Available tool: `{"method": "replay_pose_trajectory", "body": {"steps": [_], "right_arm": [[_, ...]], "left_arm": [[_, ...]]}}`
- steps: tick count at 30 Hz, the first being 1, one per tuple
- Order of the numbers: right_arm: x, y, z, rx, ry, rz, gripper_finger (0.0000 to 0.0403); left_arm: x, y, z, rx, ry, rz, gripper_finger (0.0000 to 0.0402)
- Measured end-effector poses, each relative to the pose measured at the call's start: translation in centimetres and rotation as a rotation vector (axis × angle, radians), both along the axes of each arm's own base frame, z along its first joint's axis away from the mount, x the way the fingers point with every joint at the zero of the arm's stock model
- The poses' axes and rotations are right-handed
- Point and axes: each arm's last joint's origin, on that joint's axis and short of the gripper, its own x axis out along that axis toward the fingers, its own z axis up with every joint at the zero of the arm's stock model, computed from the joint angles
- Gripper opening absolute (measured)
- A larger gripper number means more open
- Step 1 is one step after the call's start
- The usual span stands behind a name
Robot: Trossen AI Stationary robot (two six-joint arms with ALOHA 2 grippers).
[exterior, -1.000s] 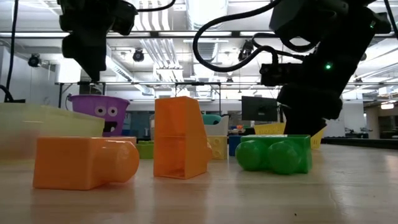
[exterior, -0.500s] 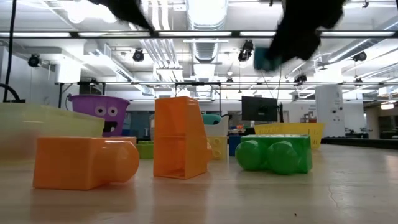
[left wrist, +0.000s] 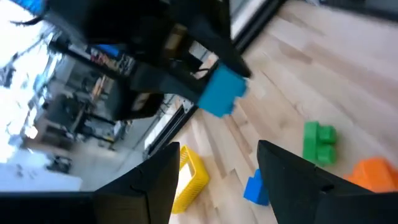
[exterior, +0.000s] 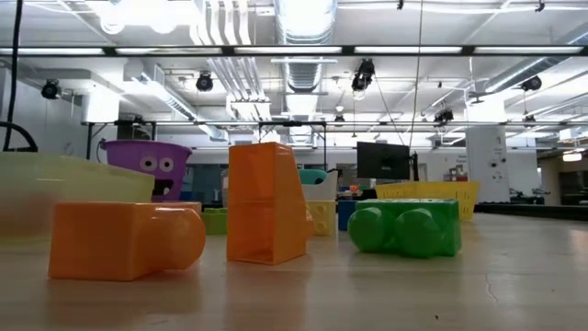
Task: Pick & Place Toys
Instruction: Put the light blue game piece into the light yellow bin
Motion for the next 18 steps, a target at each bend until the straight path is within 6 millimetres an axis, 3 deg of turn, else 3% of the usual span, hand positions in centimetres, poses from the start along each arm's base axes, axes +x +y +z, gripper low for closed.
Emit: {"method": "replay_pose_trajectory", "body": {"steps": [8, 18], "right_arm": [[0.7, -0.3, 0.2, -0.011, -0.002, 0.003, 0.0131], [1.6, -1.0, -0.4, 0.032, -0.007, 0.033, 0.0131]], "left_arm": [[1.4, -1.0, -2.1, 0.139, 0.038, -0.071, 0.0216], [2.6, -1.5, -2.6, 0.210, -0.018, -0.107, 0.0217]]}}
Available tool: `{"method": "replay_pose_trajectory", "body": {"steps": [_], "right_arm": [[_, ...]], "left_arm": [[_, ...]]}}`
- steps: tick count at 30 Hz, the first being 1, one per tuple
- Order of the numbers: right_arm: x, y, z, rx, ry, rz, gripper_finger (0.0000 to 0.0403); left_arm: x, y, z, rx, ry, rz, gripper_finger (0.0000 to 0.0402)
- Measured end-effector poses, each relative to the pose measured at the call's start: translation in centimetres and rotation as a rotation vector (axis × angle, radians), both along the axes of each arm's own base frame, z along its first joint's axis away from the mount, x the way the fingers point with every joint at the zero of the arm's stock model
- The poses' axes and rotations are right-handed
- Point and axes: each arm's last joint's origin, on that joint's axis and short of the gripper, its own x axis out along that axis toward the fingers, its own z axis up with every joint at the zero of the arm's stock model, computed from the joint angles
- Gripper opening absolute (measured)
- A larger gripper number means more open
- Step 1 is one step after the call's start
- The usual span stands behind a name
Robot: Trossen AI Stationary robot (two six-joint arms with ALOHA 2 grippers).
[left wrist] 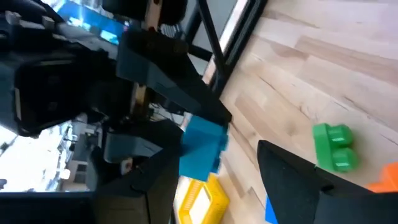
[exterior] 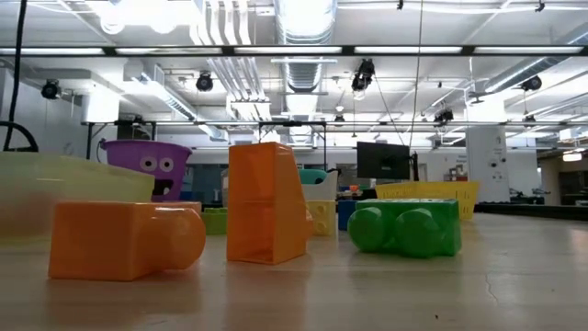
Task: Pick & Place Toys
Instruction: Put the light blue game piece into the light yellow bin
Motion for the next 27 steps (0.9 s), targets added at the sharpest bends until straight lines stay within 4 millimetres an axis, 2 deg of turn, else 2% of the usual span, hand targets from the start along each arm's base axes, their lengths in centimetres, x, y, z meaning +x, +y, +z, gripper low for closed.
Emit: {"method": "replay_pose_trajectory", "body": {"steps": [18, 22, 27], "right_arm": [[1.3, -0.2, -0.3, 0.077, -0.040, 0.102, 0.0131], [1.3, -0.1, -0.2, 0.085, -0.049, 0.114, 0.0131], [1.4, -0.2, -0.1, 0.086, -0.052, 0.119, 0.0131]], "left_arm": [[0.6, 0.3, 0.1, -0.002, -0.020, -0.047, 0.0211], [0.6, 0.3, 0.2, -0.001, -0.021, -0.049, 0.0181], [0.6, 0.3, 0.2, 0.010, -0.013, -0.094, 0.0109]]}}
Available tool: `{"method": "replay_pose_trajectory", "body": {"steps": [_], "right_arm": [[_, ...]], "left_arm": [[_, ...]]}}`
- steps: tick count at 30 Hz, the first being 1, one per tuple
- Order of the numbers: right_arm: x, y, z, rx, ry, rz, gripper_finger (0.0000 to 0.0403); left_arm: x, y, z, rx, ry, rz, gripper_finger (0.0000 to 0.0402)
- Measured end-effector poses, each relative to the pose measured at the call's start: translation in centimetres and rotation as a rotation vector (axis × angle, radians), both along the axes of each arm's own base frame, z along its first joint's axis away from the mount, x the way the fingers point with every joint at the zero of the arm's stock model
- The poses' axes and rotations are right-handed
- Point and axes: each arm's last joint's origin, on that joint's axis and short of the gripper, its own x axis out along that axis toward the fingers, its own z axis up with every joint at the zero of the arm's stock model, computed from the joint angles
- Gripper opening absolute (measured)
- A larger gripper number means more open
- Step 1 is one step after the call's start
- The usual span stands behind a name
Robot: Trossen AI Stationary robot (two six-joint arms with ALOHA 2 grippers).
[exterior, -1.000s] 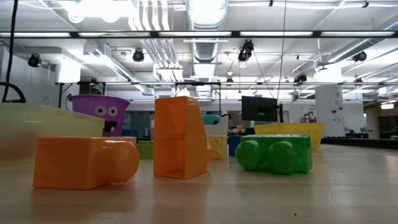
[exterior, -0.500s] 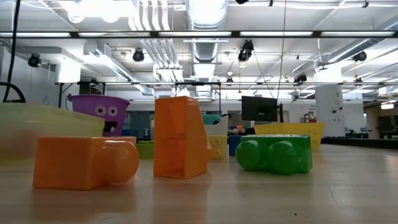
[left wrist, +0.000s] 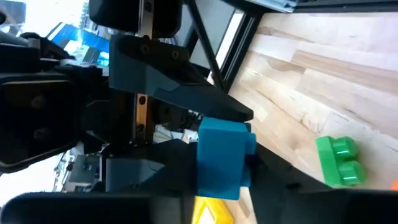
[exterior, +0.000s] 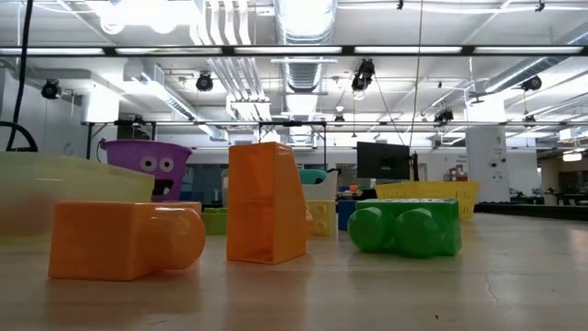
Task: Pick & Place Toys
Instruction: Put the light blue game piece into the light yellow bin
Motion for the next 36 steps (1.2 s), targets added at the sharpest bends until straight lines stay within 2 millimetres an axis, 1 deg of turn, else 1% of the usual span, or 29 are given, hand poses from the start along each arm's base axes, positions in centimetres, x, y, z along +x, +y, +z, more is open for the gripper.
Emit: {"method": "replay_pose_trajectory", "body": {"steps": [2, 9, 11, 15, 17, 19, 21, 25, 28, 36], "right_arm": [[0.00, -0.02, -0.01, 0.006, 0.003, 0.003, 0.0131], [0.04, -0.03, 0.04, 0.005, -0.003, 0.002, 0.0133], [0.06, -0.08, 0.04, 0.002, -0.005, -0.001, 0.0160], [0.13, -0.20, 0.09, -0.016, -0.017, -0.021, 0.0235], [0.13, -0.24, 0.07, -0.008, -0.012, -0.031, 0.0259], [0.12, -0.26, 0.02, 0.000, -0.006, -0.042, 0.0272], [0.11, -0.34, -0.11, -0.010, -0.007, -0.060, 0.0277], [0.11, -0.51, -0.17, -0.041, -0.014, -0.110, 0.0280], [0.13, -0.62, -0.22, -0.054, -0.015, -0.114, 0.0281], [-0.08, -0.80, -0.72, -0.072, 0.032, -0.131, 0.0282]], "left_arm": [[0.01, -0.03, 0.03, 0.000, -0.001, -0.009, 0.0084], [0.01, -0.03, 0.02, -0.034, 0.001, 0.001, 0.0084], [0.02, 0.00, 0.02, -0.053, 0.002, 0.009, 0.0084], [0.00, 0.01, 0.05, -0.103, 0.002, 0.024, 0.0084], [0.00, 0.03, 0.09, -0.121, 0.002, 0.028, 0.0084], [-0.01, 0.03, 0.10, -0.121, 0.001, 0.028, 0.0084], [-0.01, 0.04, 0.10, -0.126, 0.002, 0.031, 0.0084], [-0.03, 0.16, 0.05, -0.187, 0.010, 0.061, 0.0084], [-0.07, 0.26, -0.04, -0.232, 0.015, 0.103, 0.0084], [-0.62, 0.70, -0.15, -0.425, 0.060, 0.217, 0.0084]]}}
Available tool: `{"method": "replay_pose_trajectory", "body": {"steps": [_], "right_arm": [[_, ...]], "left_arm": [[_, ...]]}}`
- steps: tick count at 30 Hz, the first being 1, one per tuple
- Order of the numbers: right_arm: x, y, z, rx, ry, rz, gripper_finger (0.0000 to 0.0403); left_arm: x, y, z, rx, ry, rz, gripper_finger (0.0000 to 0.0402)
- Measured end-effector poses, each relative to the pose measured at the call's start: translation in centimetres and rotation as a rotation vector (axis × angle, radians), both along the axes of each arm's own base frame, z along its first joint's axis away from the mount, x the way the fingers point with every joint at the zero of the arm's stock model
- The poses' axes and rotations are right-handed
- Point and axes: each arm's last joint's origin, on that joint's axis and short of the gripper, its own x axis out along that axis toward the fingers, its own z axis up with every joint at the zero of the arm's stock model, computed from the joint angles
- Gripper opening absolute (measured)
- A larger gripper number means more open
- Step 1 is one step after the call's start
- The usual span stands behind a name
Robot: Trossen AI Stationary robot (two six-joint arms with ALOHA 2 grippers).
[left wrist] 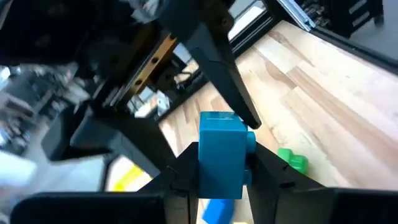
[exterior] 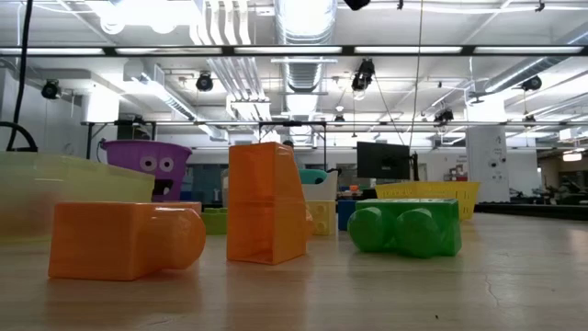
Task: Pick & Place Toys
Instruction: Put the light blue game piece into the light yellow bin
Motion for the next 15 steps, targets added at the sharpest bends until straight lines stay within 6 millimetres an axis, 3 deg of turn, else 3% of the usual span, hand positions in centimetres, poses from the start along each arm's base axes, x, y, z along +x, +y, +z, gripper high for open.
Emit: {"method": "replay_pose_trajectory", "body": {"steps": [8, 15], "right_arm": [[-0.6, -0.3, -1.0, -0.047, 0.116, -0.002, 0.0282], [-1.5, -0.8, -3.0, -0.093, 0.231, -0.055, 0.0283]], "left_arm": [[-1.7, 1.4, 0.8, -0.237, 0.057, 0.188, 0.0084], [-4.5, 4.4, 1.9, -0.453, 0.134, 0.449, 0.0084]]}}
